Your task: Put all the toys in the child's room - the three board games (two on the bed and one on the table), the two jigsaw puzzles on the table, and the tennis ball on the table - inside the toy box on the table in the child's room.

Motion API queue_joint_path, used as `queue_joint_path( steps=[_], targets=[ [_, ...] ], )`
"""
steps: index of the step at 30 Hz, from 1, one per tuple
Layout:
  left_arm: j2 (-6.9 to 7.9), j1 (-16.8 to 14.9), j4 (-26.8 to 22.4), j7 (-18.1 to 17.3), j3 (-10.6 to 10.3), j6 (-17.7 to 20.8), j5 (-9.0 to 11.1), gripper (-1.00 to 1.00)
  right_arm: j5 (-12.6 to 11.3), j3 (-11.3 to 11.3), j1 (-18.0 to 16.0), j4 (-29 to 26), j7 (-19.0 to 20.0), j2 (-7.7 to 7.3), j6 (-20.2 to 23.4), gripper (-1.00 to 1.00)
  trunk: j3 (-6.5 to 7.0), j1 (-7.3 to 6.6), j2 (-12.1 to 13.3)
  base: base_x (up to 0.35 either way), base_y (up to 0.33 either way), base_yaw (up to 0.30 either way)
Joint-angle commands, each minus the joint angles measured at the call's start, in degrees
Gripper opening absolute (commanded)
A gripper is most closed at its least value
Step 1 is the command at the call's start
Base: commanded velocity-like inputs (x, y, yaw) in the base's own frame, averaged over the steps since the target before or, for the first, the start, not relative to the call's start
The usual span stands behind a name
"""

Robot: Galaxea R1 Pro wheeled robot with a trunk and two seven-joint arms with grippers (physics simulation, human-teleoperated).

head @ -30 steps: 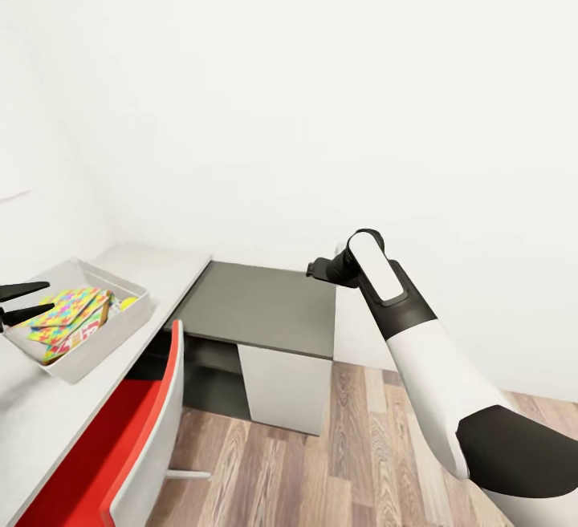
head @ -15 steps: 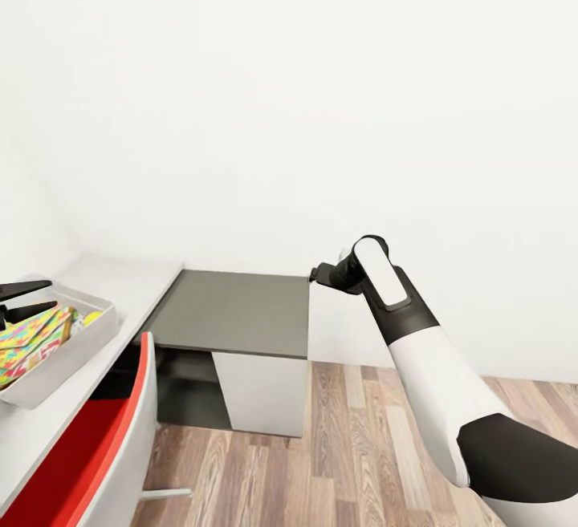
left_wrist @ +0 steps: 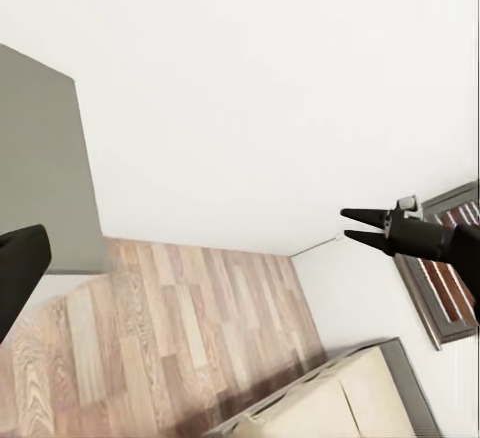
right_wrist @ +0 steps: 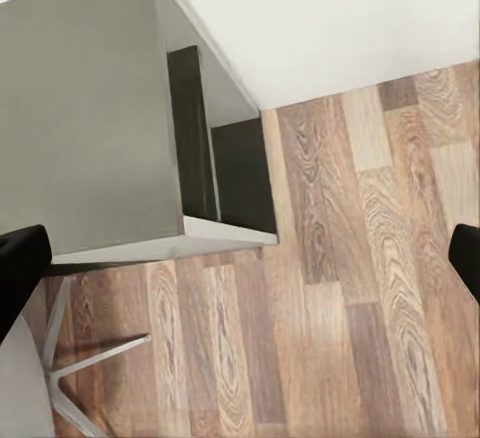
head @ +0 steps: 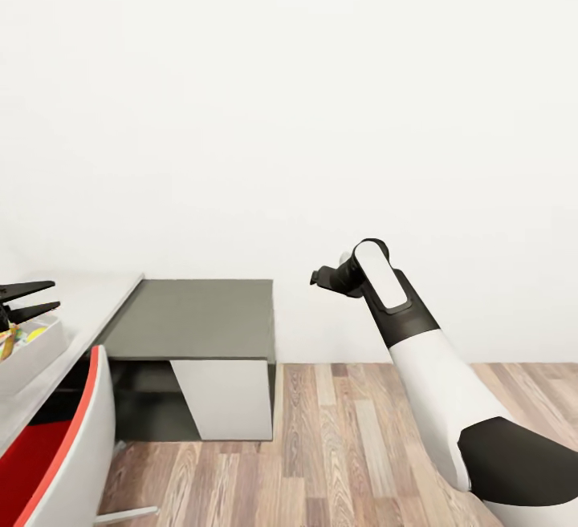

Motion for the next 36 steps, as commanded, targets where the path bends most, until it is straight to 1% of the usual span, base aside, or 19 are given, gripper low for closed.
queue_joint_path(
  steps=[1, 17, 20, 23, 25, 26, 29, 30, 31, 32, 34, 35, 36],
  targets=[
    [0.0, 0.0, 0.0, -0.1, 0.0, 0.4, 0.1, 1.0, -0.5, 0.1, -0.1, 0.0, -0.6, 0.0, 0.2, 1.0, -0.05, 0.03, -0.1, -0.104, -0.284, -0.193],
    [-0.25, 0.0, -0.1, 0.0, -0.3, 0.4, 0.1, 1.0, -0.4, 0.1, -0.1, 0.7, -0.6, -0.01, 0.2, 1.0, 1.2, 0.03, -0.1, -0.114, -0.275, -0.186],
    [-1.01, 0.0, -0.1, 0.0, -0.3, 0.3, -0.1, 1.0, -0.3, 0.1, 0.0, 0.8, -0.6, 0.04, 0.2, 1.0, 1.27, 0.03, -0.1, -0.034, -0.131, -0.052],
    [-2.63, 0.0, -0.1, 0.3, -0.4, 0.3, -0.5, 1.0, -0.2, 0.1, 0.0, 0.9, -0.6, 0.07, 0.2, 1.0, 1.29, 0.03, -0.1, -0.011, -0.046, -0.017],
    [-3.98, 0.0, -0.1, 0.7, -1.1, 0.2, -0.6, 1.0, -0.2, 0.2, 0.0, 1.5, -0.6, 0.07, 0.1, 1.0, 1.29, 0.03, -0.1, -0.004, -0.015, -0.005],
    [-4.39, 0.0, -0.1, 0.8, -1.5, 0.2, -0.6, 1.0, -0.1, 0.2, 0.0, 1.8, -0.6, 0.07, 0.1, 1.0, 1.29, 0.03, -0.1, -0.002, -0.009, -0.003],
    [-6.77, 0.0, -0.1, 1.3, -4.8, -1.4, -0.9, 1.0, 0.0, 0.4, 1.1, 5.8, -0.6, 0.34, -0.2, 1.0, 1.3, 0.03, -0.1, -0.001, -0.004, -0.001],
    [-7.57, 0.0, -0.1, 1.7, -6.3, -2.1, -1.3, 1.0, 0.0, 0.5, 1.7, 7.5, -0.6, 0.44, -1.0, 1.0, 1.3, 0.03, -0.1, 0.0, -0.002, -0.001],
    [-7.98, 0.0, -0.1, 1.9, -7.0, -2.4, -1.5, 1.0, 0.0, 0.6, 2.0, 8.3, -0.5, 0.45, -1.7, 1.0, 1.3, 0.03, -0.1, 0.0, -0.001, 0.0],
    [-8.88, 0.0, -0.1, 2.6, -8.3, -2.9, -2.0, 1.0, 0.0, 0.9, 2.6, 9.9, -0.3, 0.46, -3.4, 1.0, 1.3, 0.03, -0.1, 0.0, 0.0, 0.0],
    [-10.94, 0.0, -0.1, 4.6, -10.1, -3.5, -2.9, 1.0, 0.0, 2.6, 3.2, 12.5, 1.0, 0.33, -6.7, 1.0, 1.3, 0.03, -0.1, 0.0, 0.0, 0.0],
    [-12.0, 0.1, -0.1, 6.0, -10.6, -3.7, -3.3, 1.0, 0.0, 4.0, 3.4, 13.4, 2.3, 0.27, -7.8, 1.0, 1.3, 0.03, -0.1, 0.0, 0.0, 0.0],
    [-12.52, 0.1, -0.1, 6.7, -10.8, -3.7, -3.4, 1.0, 0.0, 4.7, 3.5, 13.7, 3.0, 0.25, -8.3, 1.0, 1.3, 0.03, -0.1, 0.0, 0.0, 0.0]
  ],
)
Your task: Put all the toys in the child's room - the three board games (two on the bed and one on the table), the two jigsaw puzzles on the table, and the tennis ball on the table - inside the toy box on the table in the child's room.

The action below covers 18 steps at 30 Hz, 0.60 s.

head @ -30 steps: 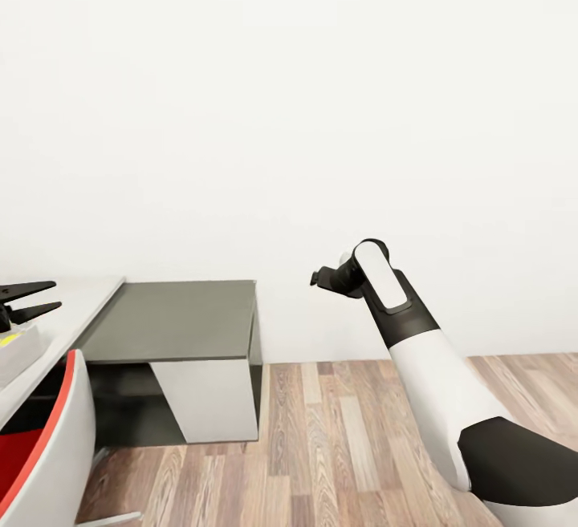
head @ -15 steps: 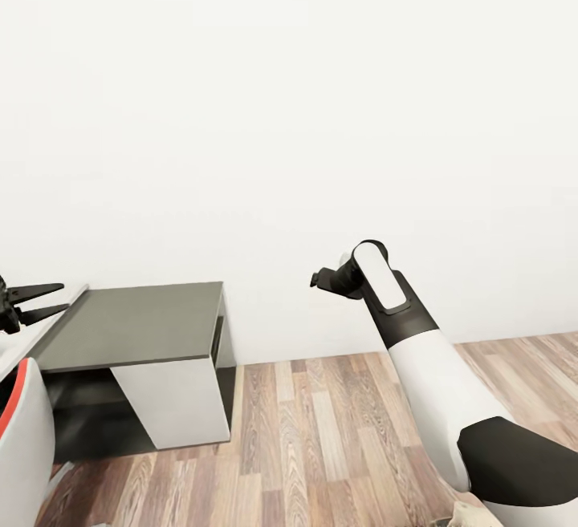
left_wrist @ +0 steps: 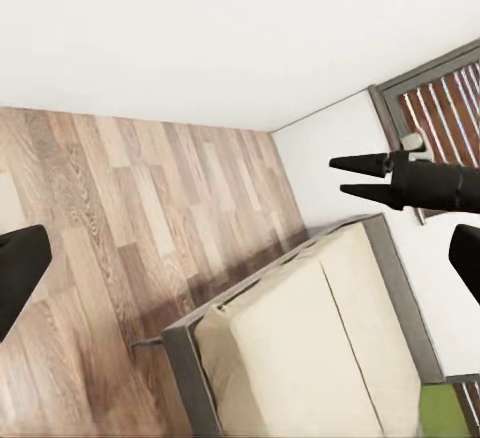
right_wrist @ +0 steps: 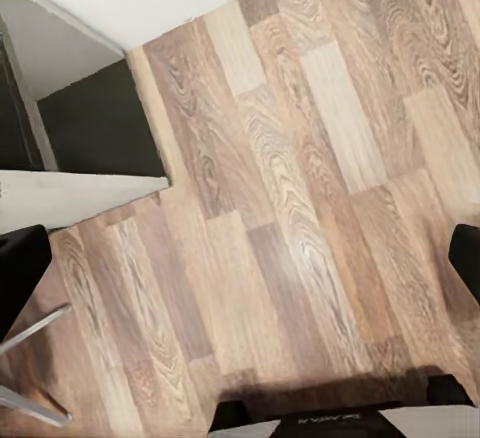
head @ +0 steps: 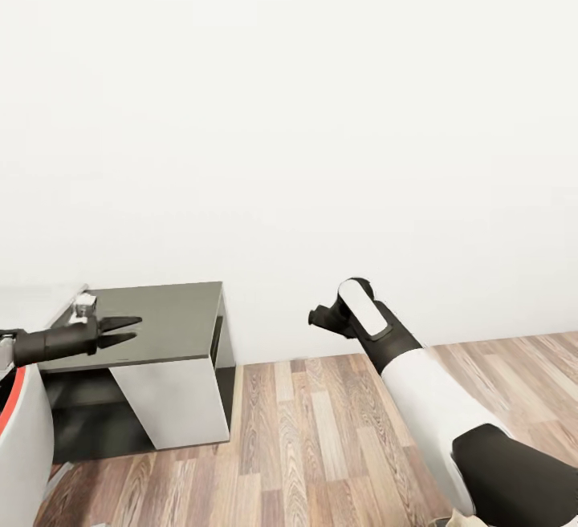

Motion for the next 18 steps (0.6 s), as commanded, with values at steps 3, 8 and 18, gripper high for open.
queue_joint_path(
  steps=[3, 8, 18],
  targets=[
    [-1.89, 0.2, 0.1, 3.7, -0.8, -0.1, -0.1, 1.0, -0.4, 4.5, 0.1, 1.4, 3.0, -0.11, -3.1, 1.0, -0.13, 0.04, -0.1, 0.0, 0.0, 0.0],
    [-3.01, 0.8, 0.6, 6.0, -1.0, -2.4, -0.2, 1.0, -0.4, 9.7, 0.3, 6.2, 4.6, -0.11, -8.0, 1.0, -0.13, 0.04, -0.1, 0.0, 0.0, 0.0],
    [-5.47, 5.8, 1.1, 7.2, -2.8, -9.5, -1.0, 1.0, -0.3, 18.7, 5.3, 9.5, 8.8, -0.16, -15.4, 1.0, -0.13, 0.04, -0.1, 0.0, 0.0, 0.0]
  ],
)
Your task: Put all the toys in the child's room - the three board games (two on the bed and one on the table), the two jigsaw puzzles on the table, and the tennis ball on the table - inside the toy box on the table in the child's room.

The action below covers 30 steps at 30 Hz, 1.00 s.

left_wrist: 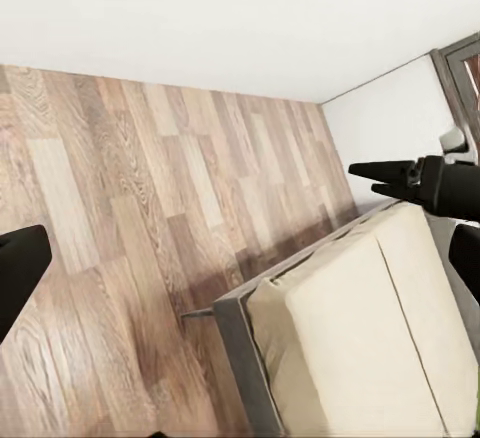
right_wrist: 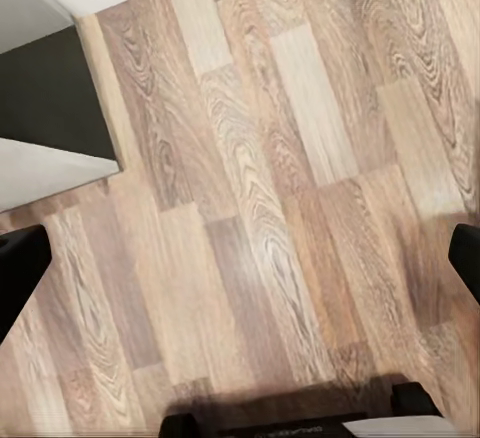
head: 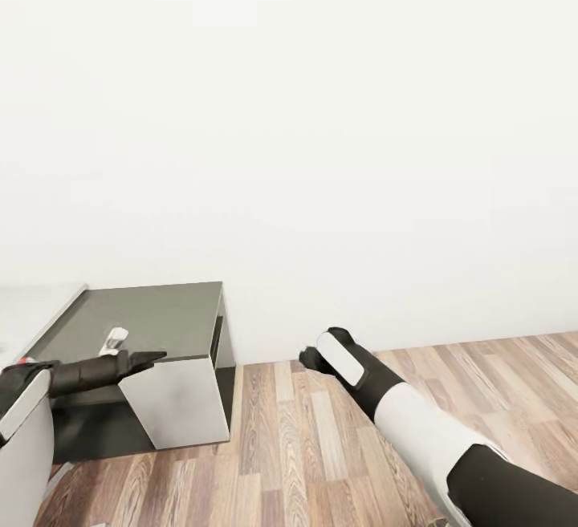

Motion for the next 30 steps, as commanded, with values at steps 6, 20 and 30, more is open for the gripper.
queue_joint_path(
  steps=[6, 20, 30],
  targets=[
    [-5.37, 2.1, 7.8, 2.5, -0.9, -7.9, -5.8, 1.0, 0.7, 6.4, 5.9, 0.5, 0.1, 0.04, -6.2, 1.0, -0.13, 0.04, -0.1, 0.0, 0.0, 0.0],
    [-10.45, 2.4, 31.0, 4.1, -1.0, -28.5, -13.2, 1.0, 7.4, 12.4, 12.4, 13.5, 12.0, 1.1, -22.0, 1.0, -0.13, 0.04, -0.1, 0.0, 0.0, 0.0],
    [-14.01, 2.8, 43.5, 14.6, -1.1, -42.5, -16.9, 1.0, 7.5, 12.5, 16.2, 19.6, 13.4, 2.23, -27.6, 1.0, -0.13, 0.04, -0.1, 0.0, 0.0, 0.0]
  ],
)
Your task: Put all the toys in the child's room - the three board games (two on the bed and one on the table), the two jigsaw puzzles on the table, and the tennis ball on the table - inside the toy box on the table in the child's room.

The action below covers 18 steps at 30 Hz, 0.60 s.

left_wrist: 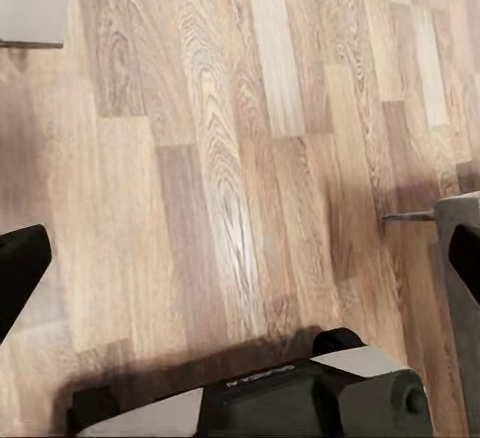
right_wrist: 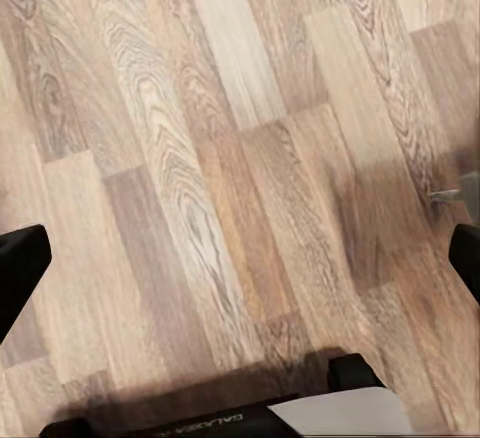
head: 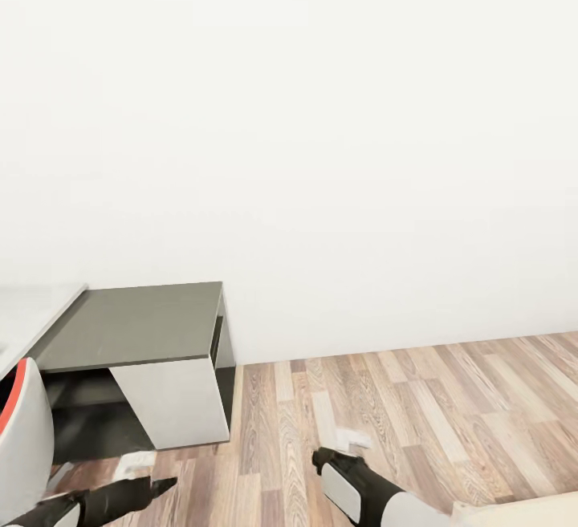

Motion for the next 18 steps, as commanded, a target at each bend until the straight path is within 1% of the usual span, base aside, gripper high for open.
queue_joint_path(
  steps=[1, 2, 3, 4, 6, 7, 8, 9, 10, 12, 13, 15, 18],
  targets=[
    [-0.56, 0.6, 1.0, 1.2, -0.4, -1.3, 0.0, 1.0, -0.1, 0.4, 0.4, 0.4, -0.4, 0.0, 0.1, 1.0, -0.12, 0.04, -0.1, 0.0, 0.0, 0.0],
    [-1.57, 2.1, 1.8, 3.6, -0.4, -3.5, -1.0, 1.0, 0.0, 0.4, 1.6, 0.9, -0.4, 0.02, -0.1, 1.0, -0.12, 0.04, -0.1, 0.0, 0.0, 0.0],
    [-2.29, 3.3, 2.1, 5.8, -0.4, -4.9, -1.6, 1.0, 0.0, 0.4, 2.5, 1.1, -0.4, 0.03, -0.2, 1.0, -0.12, 0.04, -0.1, 0.0, 0.0, 0.0],
    [-2.66, 3.9, 2.2, 7.0, -0.4, -5.5, -1.9, 1.0, 0.0, 0.4, 2.9, 1.1, -0.4, 0.04, -0.2, 1.0, -0.12, 0.04, -0.1, 0.0, 0.0, 0.0],
    [-4.18, 6.3, 2.5, 13.2, -0.4, -7.7, -2.6, 1.0, -0.1, 0.4, 4.2, 1.3, -0.4, 0.08, -0.3, 1.0, -0.12, 0.04, -0.1, 0.0, 0.0, 0.0],
    [-4.53, 6.9, 2.5, 15.0, -0.4, -8.2, -2.8, 1.0, -0.1, 0.5, 4.5, 1.3, -0.4, 0.1, -0.3, 1.0, -0.12, 0.04, -0.1, 0.0, 0.0, 0.0],
    [-5.48, 8.7, 2.6, 20.3, -0.4, -9.3, -3.4, 1.0, 0.0, 0.5, 5.8, 1.3, -0.4, 0.16, -0.4, 1.0, -0.12, 0.04, -0.1, 0.0, 0.0, 0.0],
    [-5.78, 9.2, 2.6, 22.0, -0.4, -9.7, -3.7, 1.0, 0.0, 0.5, 6.2, 1.3, -0.4, 0.18, -0.5, 1.0, -0.12, 0.04, -0.1, -0.007, 0.0, 0.0],
    [-6.36, 10.3, 2.7, 25.1, -0.4, -10.3, -4.1, 1.0, 0.0, 0.4, 7.1, 1.3, -0.4, 0.2, -0.9, 1.0, -0.12, 0.04, -0.1, -0.029, 0.0, 0.0],
    [-7.29, 12.1, 2.7, 30.3, -0.4, -11.3, -4.7, 1.0, -0.1, 0.4, 8.8, 1.3, -0.4, 0.22, -2.3, 1.0, -0.12, 0.04, -0.1, -0.019, 0.0, 0.0],
    [-7.49, 12.5, 2.8, 31.3, -0.4, -11.5, -4.8, 1.0, -0.1, 0.4, 9.2, 1.3, -0.4, 0.22, -2.7, 1.0, -0.12, 0.04, -0.1, -0.017, 0.0, 0.0],
    [-8.41, 14.0, 2.9, 34.4, -0.4, -11.9, -4.9, 1.0, -0.1, 0.4, 11.1, 1.4, -0.4, 0.23, -4.2, 1.0, -0.12, 0.04, -0.1, -0.027, 0.0, 0.0],
    [-10.2, 15.8, 2.9, 36.2, -0.4, -11.9, -5.0, 1.0, -0.1, 0.5, 13.4, 1.4, -0.2, 0.29, -5.9, 1.0, -0.12, 0.04, -0.1, -0.011, 0.0, 0.0]
  ],
)
